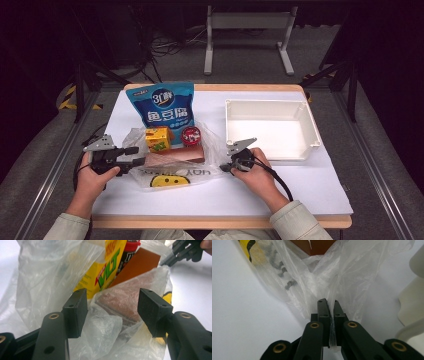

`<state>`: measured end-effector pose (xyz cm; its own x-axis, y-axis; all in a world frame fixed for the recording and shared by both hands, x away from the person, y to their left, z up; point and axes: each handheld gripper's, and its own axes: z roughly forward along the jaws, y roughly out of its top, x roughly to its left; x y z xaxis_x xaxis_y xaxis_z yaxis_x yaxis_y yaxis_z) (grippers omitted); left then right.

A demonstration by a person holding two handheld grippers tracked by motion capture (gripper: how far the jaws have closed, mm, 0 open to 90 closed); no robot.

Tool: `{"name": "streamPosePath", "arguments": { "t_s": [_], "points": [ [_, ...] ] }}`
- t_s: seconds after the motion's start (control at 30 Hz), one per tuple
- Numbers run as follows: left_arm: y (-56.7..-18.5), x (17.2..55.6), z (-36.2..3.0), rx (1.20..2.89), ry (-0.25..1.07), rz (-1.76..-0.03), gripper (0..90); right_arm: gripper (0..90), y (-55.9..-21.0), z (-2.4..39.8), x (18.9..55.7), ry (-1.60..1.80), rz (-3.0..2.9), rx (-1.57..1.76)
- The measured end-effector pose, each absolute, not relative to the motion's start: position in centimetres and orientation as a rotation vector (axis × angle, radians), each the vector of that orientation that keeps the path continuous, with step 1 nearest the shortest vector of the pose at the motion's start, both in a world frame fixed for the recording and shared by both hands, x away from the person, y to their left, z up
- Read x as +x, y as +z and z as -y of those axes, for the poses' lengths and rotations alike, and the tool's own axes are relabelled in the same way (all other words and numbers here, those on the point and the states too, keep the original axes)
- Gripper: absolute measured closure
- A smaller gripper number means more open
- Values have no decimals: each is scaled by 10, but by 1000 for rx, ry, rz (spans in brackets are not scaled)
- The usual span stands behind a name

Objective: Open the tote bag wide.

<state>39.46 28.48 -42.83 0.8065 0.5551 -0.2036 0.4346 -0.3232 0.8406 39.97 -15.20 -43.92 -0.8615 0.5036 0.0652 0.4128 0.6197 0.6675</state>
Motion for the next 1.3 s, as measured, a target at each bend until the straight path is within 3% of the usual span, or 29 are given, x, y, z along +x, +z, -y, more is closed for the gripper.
{"name": "streamPosePath", "arguments": {
  "t_s": [0.23, 0.33, 0.37, 0.47, 0.63, 1.3],
  "points": [
    [-435, 396, -286, 1956, 68, -745, 473, 887, -439, 152, 399, 1066, -2710, 776],
    [-435, 395, -287, 1948, 41, -736, 581, 887, -439, 152, 399, 1068, -2711, 774],
    [-434, 394, -287, 1950, 41, -731, 581, 886, -439, 152, 399, 1067, -2712, 773],
    [-431, 392, -287, 1966, 32, -713, 728, 887, -439, 152, 399, 1069, -2715, 771],
    [-428, 389, -288, 1992, 40, -695, 895, 887, -439, 151, 399, 1070, -2718, 768],
    [-439, 368, -289, 2125, -30, -708, 900, 888, -437, 149, 399, 1075, -2721, 764]
  ]
}}
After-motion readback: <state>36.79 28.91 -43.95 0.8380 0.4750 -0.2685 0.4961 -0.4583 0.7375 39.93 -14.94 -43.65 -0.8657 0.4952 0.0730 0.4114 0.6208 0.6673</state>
